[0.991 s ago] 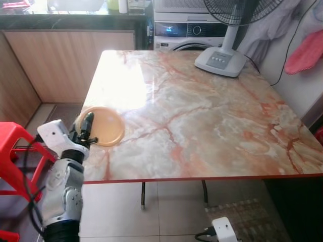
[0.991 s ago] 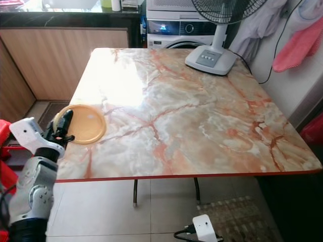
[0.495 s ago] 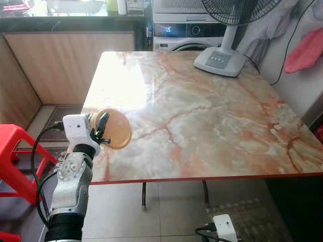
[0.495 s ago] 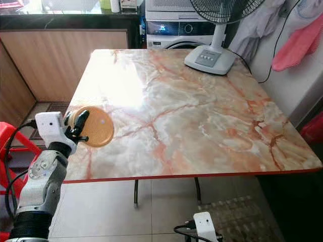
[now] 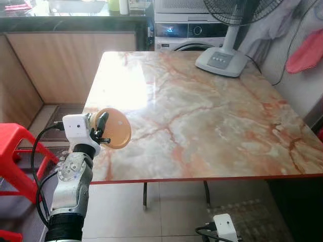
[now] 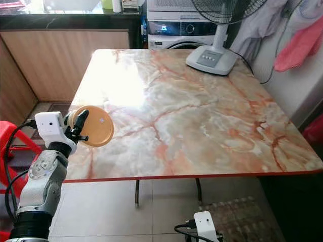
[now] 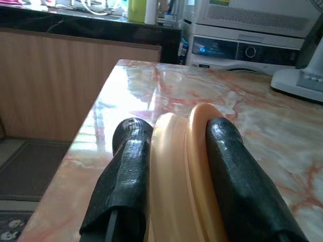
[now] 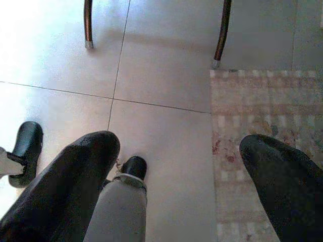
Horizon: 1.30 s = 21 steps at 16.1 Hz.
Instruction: Restocking fridge
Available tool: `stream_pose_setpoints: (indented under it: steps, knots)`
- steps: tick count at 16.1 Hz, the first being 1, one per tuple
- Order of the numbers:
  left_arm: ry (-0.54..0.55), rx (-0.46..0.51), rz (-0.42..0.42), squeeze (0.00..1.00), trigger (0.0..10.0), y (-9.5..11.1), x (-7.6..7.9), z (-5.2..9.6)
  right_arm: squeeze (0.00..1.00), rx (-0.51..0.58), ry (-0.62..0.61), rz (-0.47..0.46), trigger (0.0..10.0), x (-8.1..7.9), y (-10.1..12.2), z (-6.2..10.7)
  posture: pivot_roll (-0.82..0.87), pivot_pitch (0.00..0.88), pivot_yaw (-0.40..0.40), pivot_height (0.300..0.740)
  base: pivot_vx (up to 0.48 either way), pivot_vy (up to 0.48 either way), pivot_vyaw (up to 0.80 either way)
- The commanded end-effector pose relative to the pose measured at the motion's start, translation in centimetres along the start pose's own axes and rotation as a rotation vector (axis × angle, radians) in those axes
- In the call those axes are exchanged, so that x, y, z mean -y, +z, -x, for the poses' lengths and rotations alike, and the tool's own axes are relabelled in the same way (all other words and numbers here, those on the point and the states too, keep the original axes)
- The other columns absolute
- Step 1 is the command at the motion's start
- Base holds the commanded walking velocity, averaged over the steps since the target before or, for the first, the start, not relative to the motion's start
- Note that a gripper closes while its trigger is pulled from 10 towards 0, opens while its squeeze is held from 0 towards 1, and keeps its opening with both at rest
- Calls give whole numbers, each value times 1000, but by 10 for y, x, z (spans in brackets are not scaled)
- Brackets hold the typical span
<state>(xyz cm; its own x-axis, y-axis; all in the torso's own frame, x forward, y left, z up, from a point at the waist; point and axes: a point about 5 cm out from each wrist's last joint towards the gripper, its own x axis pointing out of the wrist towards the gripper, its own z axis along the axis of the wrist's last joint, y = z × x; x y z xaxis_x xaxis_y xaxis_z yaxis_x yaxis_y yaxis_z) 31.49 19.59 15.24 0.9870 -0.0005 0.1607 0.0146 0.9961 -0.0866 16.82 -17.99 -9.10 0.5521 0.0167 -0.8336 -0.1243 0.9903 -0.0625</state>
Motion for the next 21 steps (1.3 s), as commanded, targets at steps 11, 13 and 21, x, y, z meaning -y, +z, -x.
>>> stream_pose_setpoints:
  steps: [11, 13, 21]
  knots:
    - [8, 33, 4, 0, 10000, 7, 1, -6, 0, 17, -6, -9, 10000, 1, 7, -1, 71, 0, -28, 740, 0, 309, 0]
    - [8, 33, 5, 0, 10000, 7, 1, -7, 0, 18, -7, -10, 10000, 1, 7, -1, 70, 0, -28, 740, 0, 309, 0]
    - [16, 41, 8, 0, 10000, 8, -1, -8, 0, 15, -10, -5, 10000, 3, 8, -1, 76, 0, -35, 740, 0, 310, 0]
